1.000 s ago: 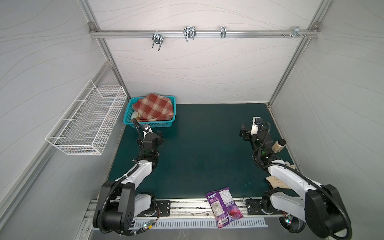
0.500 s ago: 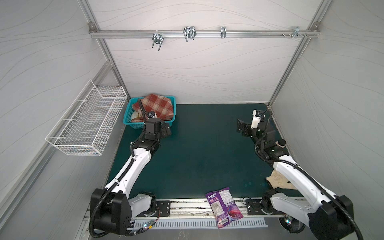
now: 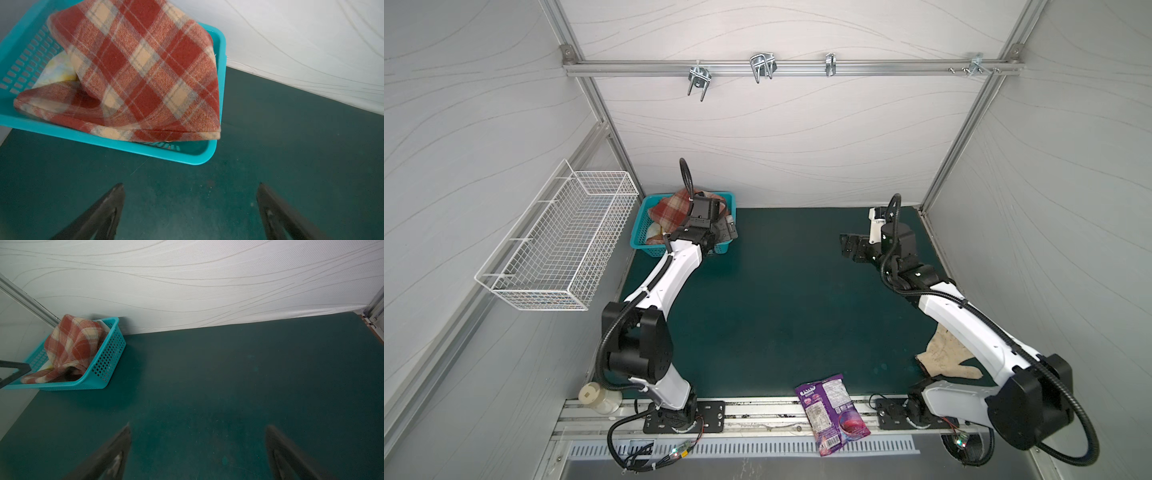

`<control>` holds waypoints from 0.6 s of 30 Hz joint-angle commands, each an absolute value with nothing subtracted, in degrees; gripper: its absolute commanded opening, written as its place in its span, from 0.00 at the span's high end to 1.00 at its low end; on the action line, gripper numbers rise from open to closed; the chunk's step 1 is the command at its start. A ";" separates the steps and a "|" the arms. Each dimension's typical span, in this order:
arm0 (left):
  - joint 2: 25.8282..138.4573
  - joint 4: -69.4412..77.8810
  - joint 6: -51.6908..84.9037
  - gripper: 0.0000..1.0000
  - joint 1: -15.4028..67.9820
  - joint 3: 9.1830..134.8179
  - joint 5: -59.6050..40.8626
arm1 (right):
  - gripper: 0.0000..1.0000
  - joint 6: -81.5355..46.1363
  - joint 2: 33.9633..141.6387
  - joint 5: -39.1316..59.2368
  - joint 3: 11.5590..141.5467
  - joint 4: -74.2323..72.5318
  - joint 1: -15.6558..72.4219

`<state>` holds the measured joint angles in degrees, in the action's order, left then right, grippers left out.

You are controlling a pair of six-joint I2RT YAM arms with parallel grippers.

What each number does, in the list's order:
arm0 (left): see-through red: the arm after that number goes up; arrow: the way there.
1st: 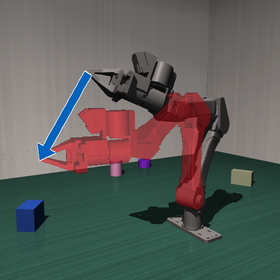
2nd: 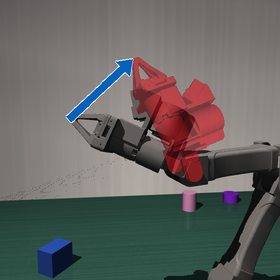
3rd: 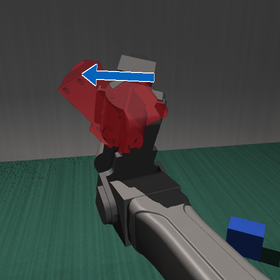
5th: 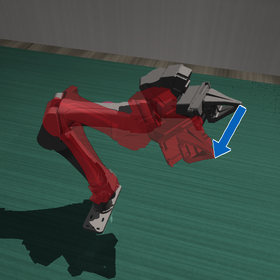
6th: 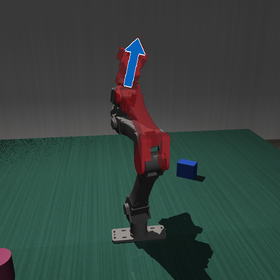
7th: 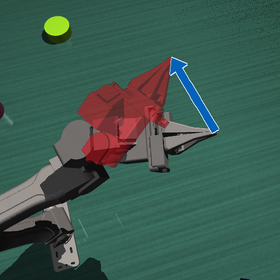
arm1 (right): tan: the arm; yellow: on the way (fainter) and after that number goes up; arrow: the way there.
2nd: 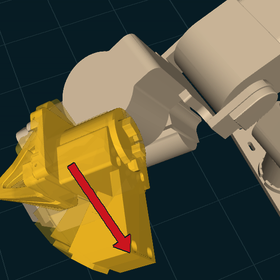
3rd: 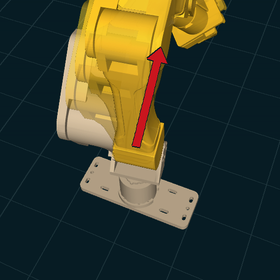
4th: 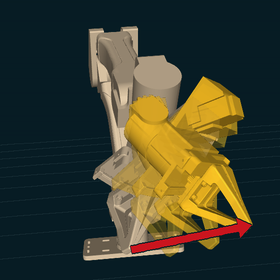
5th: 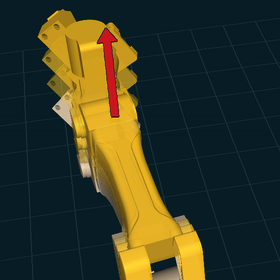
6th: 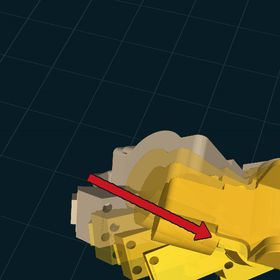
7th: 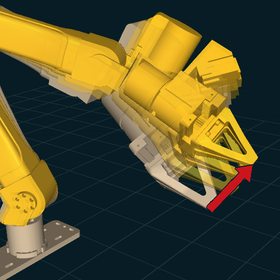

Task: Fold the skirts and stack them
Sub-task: 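Reach the left gripper toward the plaid skirt while the right arm advances, then grasp the red plaid skirt with the left gripper and lift it from the basket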

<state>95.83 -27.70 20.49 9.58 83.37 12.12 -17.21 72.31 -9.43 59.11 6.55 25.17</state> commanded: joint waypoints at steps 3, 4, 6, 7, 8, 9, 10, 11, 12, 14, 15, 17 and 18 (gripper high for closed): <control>105.30 -36.43 22.06 0.01 10.40 96.07 17.11 | 0.01 -17.85 74.38 -6.57 61.51 8.02 25.71; 106.74 -36.96 21.98 0.01 10.44 97.69 17.03 | 0.01 -17.81 74.59 -6.27 61.52 8.00 25.75; 110.29 -38.30 21.75 0.01 10.52 101.63 16.96 | 0.01 -18.01 74.73 -5.65 61.77 7.70 25.84; 111.70 -39.43 21.63 0.01 10.68 103.65 17.57 | 0.01 -17.96 74.75 -5.60 61.79 7.60 25.84; 113.51 -40.75 21.45 0.01 10.80 106.09 18.23 | 0.01 -18.09 74.71 -5.39 61.96 7.65 25.92; 115.58 -41.89 21.28 0.01 10.91 108.78 19.09 | 0.01 -18.10 74.63 -5.11 62.05 7.65 25.93; 117.09 -42.81 21.22 0.01 11.05 110.41 20.05 | 0.01 -18.08 74.61 -4.69 62.14 7.57 26.01; 118.67 -43.78 21.19 0.01 11.27 112.20 21.51 | 0.01 -18.11 74.46 -4.09 62.14 7.42 26.02; 120.10 -44.49 20.83 0.01 11.50 113.59 23.03 | 0.01 -18.02 74.36 -3.34 62.14 7.26 26.02; 122.30 -45.23 20.03 0.03 12.17 115.77 26.11 | 0.01 -18.32 74.44 -2.52 62.23 7.29 26.10; 123.36 -45.52 19.57 0.04 12.46 116.79 27.67 | 0.01 -18.54 74.34 -2.29 62.23 7.38 26.19; 125.10 -46.05 19.01 0.06 12.70 118.38 29.39 | 0.01 -18.68 74.28 -1.95 62.07 7.36 26.28; 126.10 -46.62 19.04 0.06 12.73 119.31 30.01 | 0.01 -18.68 74.11 -1.87 61.90 7.39 26.26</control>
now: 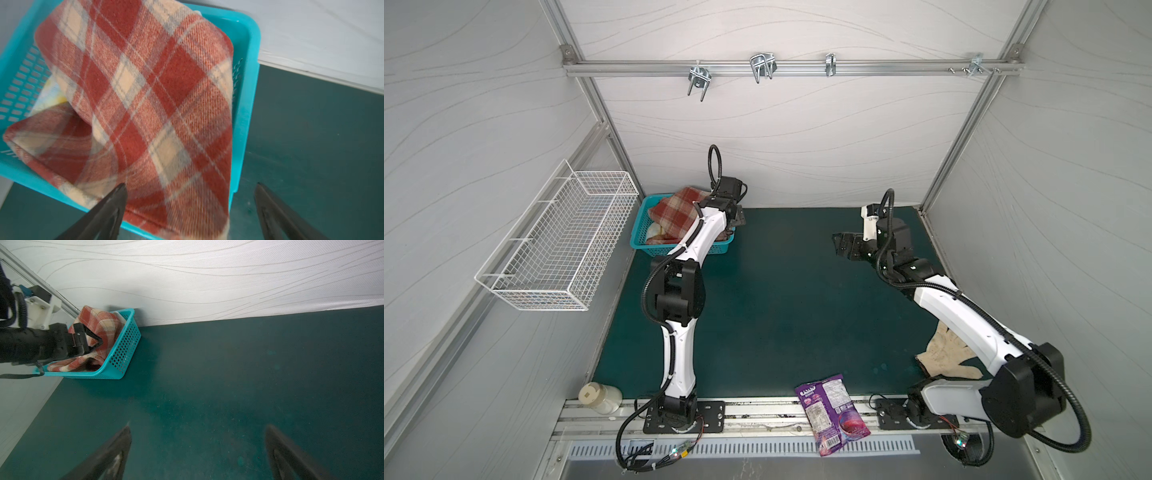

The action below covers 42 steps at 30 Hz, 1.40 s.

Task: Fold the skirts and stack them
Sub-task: 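Grasp the red plaid skirt with the left gripper and lift it from the basket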

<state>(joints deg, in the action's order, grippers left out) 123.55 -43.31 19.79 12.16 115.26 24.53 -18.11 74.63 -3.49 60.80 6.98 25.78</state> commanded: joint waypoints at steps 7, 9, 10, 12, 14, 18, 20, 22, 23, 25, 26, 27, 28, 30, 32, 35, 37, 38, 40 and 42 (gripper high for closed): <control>129.79 -47.80 17.47 0.34 12.66 121.90 31.99 | 0.01 -18.72 73.20 -1.43 60.91 7.19 26.46; 129.74 -47.86 17.65 0.57 12.66 121.53 31.84 | 0.01 -18.62 72.94 -1.32 60.74 7.37 26.46; 129.57 -47.64 17.62 0.64 12.68 121.17 31.44 | 0.01 -18.57 72.86 -1.37 60.73 7.50 26.46; 129.25 -47.81 17.67 0.83 12.66 121.04 31.33 | 0.01 -18.55 72.57 -1.32 60.64 7.81 26.54; 128.71 -47.90 17.67 1.00 12.66 120.98 31.29 | 0.01 -18.63 72.23 -1.15 60.40 8.00 26.54; 126.08 -47.20 17.24 1.00 12.65 119.95 30.12 | 0.01 -18.54 71.44 -1.23 60.12 8.08 26.98; 124.37 -47.37 17.44 1.00 12.68 119.73 30.26 | 0.01 -18.42 71.41 -1.15 60.21 8.30 27.15; 121.87 -46.67 17.45 1.00 12.68 118.58 29.59 | 0.01 -18.28 71.37 -0.71 60.42 8.61 27.42; 120.35 -46.12 17.40 1.00 12.66 117.85 29.27 | 0.01 -18.16 71.24 -0.29 60.55 8.70 27.63; 117.52 -45.73 17.44 1.00 12.67 116.95 28.15 | 0.01 -18.05 71.12 0.08 60.77 8.69 28.23; 115.92 -45.62 17.40 1.00 12.66 116.55 27.58 | 0.01 -17.84 71.14 0.09 60.90 8.83 28.57; 114.17 -45.45 17.49 1.00 12.73 116.20 27.07 | 0.01 -17.68 71.34 0.09 61.08 8.87 28.97; 112.55 -45.14 17.49 1.00 12.79 115.75 26.58 | 0.01 -17.62 71.20 0.00 61.25 8.95 29.32; 108.65 -43.85 17.24 1.00 13.01 114.41 25.16 | 0.01 -17.21 71.11 0.00 61.50 8.84 30.05; 105.78 -43.68 16.63 1.00 13.60 114.41 24.62 | 0.01 -17.14 71.21 -0.21 61.52 8.57 30.66; 101.62 -43.68 15.21 1.00 15.29 114.87 23.54 | 0.01 -17.06 70.85 -1.12 61.52 8.36 31.58; 98.93 -43.55 14.41 1.00 16.76 114.75 22.46 | 0.01 -16.88 70.32 -1.89 61.20 8.13 32.27; 97.75 -43.52 13.96 1.00 17.72 114.70 22.01 | 0.01 -16.79 69.79 -2.49 60.88 7.77 32.58; 95.46 -43.58 13.45 1.00 19.48 114.62 20.66 | 0.01 -16.61 68.83 -3.38 60.39 7.38 32.94; 93.39 -44.28 13.14 1.00 21.86 114.87 20.19 | 0.01 -16.42 67.65 -3.87 60.21 7.40 33.30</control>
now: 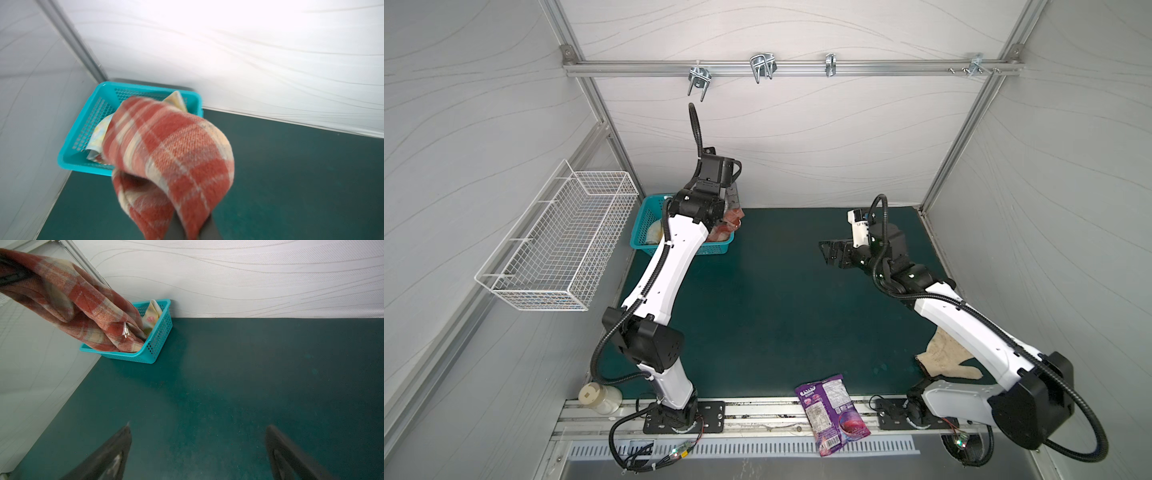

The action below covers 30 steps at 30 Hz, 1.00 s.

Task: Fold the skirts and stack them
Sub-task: 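Grasp the red plaid skirt with the left gripper and lift it from the basket, then carry the skirt with the left gripper and lay it on the table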

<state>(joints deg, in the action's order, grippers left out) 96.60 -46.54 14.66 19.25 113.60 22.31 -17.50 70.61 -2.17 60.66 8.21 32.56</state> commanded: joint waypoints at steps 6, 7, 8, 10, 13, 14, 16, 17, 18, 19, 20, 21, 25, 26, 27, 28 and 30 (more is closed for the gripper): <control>88.19 -45.03 13.18 1.00 30.10 112.69 20.96 | 0.01 -13.89 63.87 -4.68 58.42 6.86 34.52; 87.60 -45.33 13.78 1.00 31.10 112.40 20.92 | 0.01 -13.47 63.11 -4.76 58.08 6.81 34.75; 86.84 -45.36 14.33 1.00 32.28 111.88 20.74 | 0.01 -12.71 62.26 -4.81 57.48 6.48 35.06; 85.16 -44.69 14.91 1.00 34.78 110.36 21.28 | 0.01 -11.76 60.04 -5.26 55.96 5.38 35.49; 82.80 -43.59 16.19 1.00 37.89 108.02 21.77 | 0.01 -10.75 56.53 -5.73 54.13 4.42 35.61; 82.16 -43.30 17.28 1.00 38.22 107.19 20.67 | 0.01 -10.20 55.46 -4.95 53.59 4.06 35.60; 81.20 -43.15 19.45 1.00 38.23 106.00 18.41 | 0.01 -9.33 53.67 -4.14 52.64 3.78 35.64; 80.78 -42.80 20.28 1.00 38.23 103.85 17.29 | 0.01 -9.07 52.62 -4.02 52.11 3.82 35.61; 80.23 -42.43 21.36 1.00 38.23 102.32 16.25 | 0.01 -8.67 51.72 -3.60 51.53 3.69 35.61; 79.72 -41.93 22.06 1.00 38.36 101.04 15.29 | 0.01 -8.49 50.90 -3.35 50.89 3.44 35.65; 79.11 -41.18 22.55 1.00 38.76 99.37 14.46 | 0.01 -8.40 50.11 -2.96 50.11 3.06 35.60; 78.29 -39.99 22.91 1.00 39.46 97.33 14.10 | 0.01 -8.24 49.30 -2.45 49.32 2.57 35.64; 75.79 -37.79 24.70 1.00 41.67 92.60 11.21 | 0.01 -7.37 48.33 1.18 47.34 0.74 35.76; 75.76 -38.07 25.27 1.00 41.90 92.17 10.27 | 0.01 -6.58 48.53 3.76 47.07 0.41 35.81; 75.91 -38.31 25.40 1.00 42.09 91.92 9.66 | 0.01 -5.57 49.00 5.54 46.79 0.26 36.39; 76.09 -38.48 25.28 1.00 42.19 91.75 9.86 | 0.01 -4.43 49.46 5.71 46.55 0.26 37.38; 76.83 -38.50 24.48 1.00 42.19 91.37 10.87 | 0.01 -0.84 51.09 3.98 45.53 -0.12 40.91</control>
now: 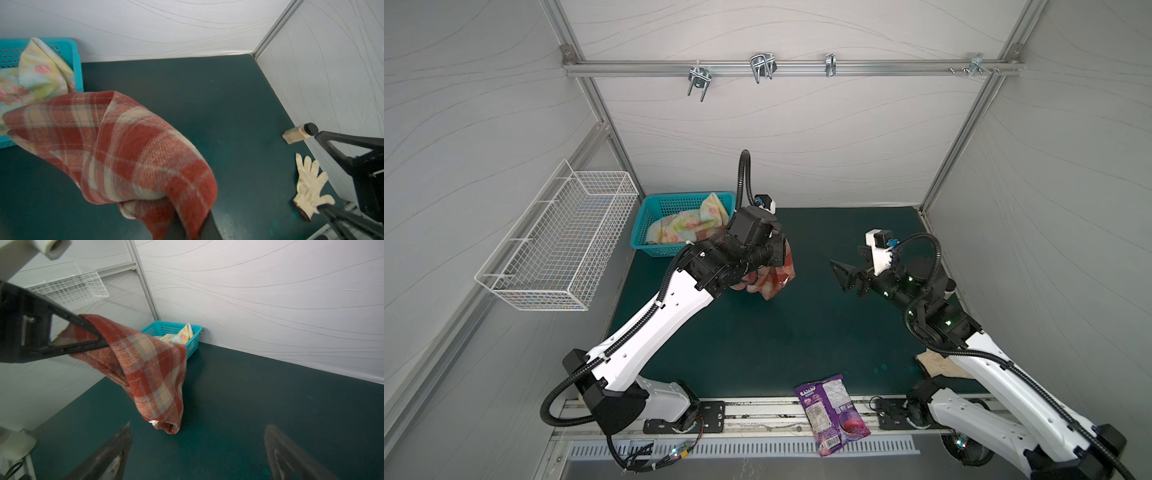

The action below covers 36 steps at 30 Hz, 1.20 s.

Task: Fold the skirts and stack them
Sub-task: 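Carry the skirt with the left gripper and lay it on the table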

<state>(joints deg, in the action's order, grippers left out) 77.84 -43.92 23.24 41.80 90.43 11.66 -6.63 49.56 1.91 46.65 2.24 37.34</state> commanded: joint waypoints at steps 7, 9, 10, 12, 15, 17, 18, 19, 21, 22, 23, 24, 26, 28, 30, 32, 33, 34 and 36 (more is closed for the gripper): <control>82.71 -38.35 23.34 1.00 42.27 92.45 5.20 | 0.01 3.01 57.68 -6.23 43.12 -4.86 51.54; 84.63 -37.90 23.71 1.00 42.14 92.82 2.43 | 0.01 2.78 58.02 -9.98 42.36 -6.23 53.41; 85.57 -37.79 23.89 1.00 42.20 93.15 1.50 | 0.01 2.50 57.72 -12.15 42.02 -6.16 54.11; 86.98 -37.51 24.06 1.00 42.28 94.01 -0.33 | 0.01 1.78 55.53 -18.36 40.61 -6.43 55.53; 89.19 -36.68 24.61 1.00 42.48 94.98 -3.13 | 0.01 -0.49 48.16 -30.86 35.81 -9.52 56.86; 91.27 -36.30 24.29 1.00 43.33 95.91 -3.76 | 0.01 -2.01 43.01 -38.57 33.82 -9.44 56.71; 92.43 -36.30 24.02 1.00 43.75 96.64 -3.90 | 0.01 -2.04 41.13 -40.91 33.46 -9.17 56.57; 93.91 -36.30 23.83 1.00 44.25 97.45 -4.17 | 0.01 -2.16 39.19 -42.75 33.15 -8.58 56.15; 97.19 -36.15 23.81 1.00 45.04 99.21 -5.26 | 0.01 -3.09 36.30 -45.47 33.59 -6.26 54.94; 99.22 -35.72 23.90 1.00 45.35 100.23 -6.00 | 0.01 -3.79 35.06 -46.76 33.84 -4.83 54.11; 101.36 -35.36 24.03 1.00 45.58 101.30 -6.72 | 0.01 -4.82 33.92 -48.09 34.31 -3.37 53.08; 103.83 -35.31 24.24 1.00 45.72 102.93 -7.38 | 0.01 -5.93 32.73 -48.63 34.53 -2.04 51.86; 108.55 -35.49 23.96 1.00 46.10 106.67 -9.11 | 0.01 -8.17 30.74 -48.64 34.76 0.12 49.66; 112.88 -36.18 23.39 1.00 46.80 110.60 -9.66 | 0.01 -10.12 29.57 -48.68 34.95 1.89 47.44; 117.51 -37.81 22.82 1.00 47.41 114.62 -9.81 | 0.01 -11.43 29.16 -48.46 35.28 3.66 45.50; 122.31 -38.82 22.68 1.00 47.64 118.64 -10.83 | 0.01 -12.58 29.14 -48.34 35.59 4.59 43.82; 124.13 -39.01 22.81 1.00 47.71 120.15 -11.13 | 0.01 -12.94 29.22 -47.91 35.68 4.82 43.24; 126.23 -39.52 22.85 1.00 47.77 121.94 -11.50 | 0.01 -13.39 29.49 -47.66 35.77 4.90 42.52; 129.99 -40.70 22.64 1.00 47.80 125.60 -12.54 | 0.01 -13.83 30.13 -47.18 36.01 5.16 41.63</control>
<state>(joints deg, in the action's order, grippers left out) 126.89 -40.23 23.55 47.37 119.79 -10.00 -11.46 29.69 -46.52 34.22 3.29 42.70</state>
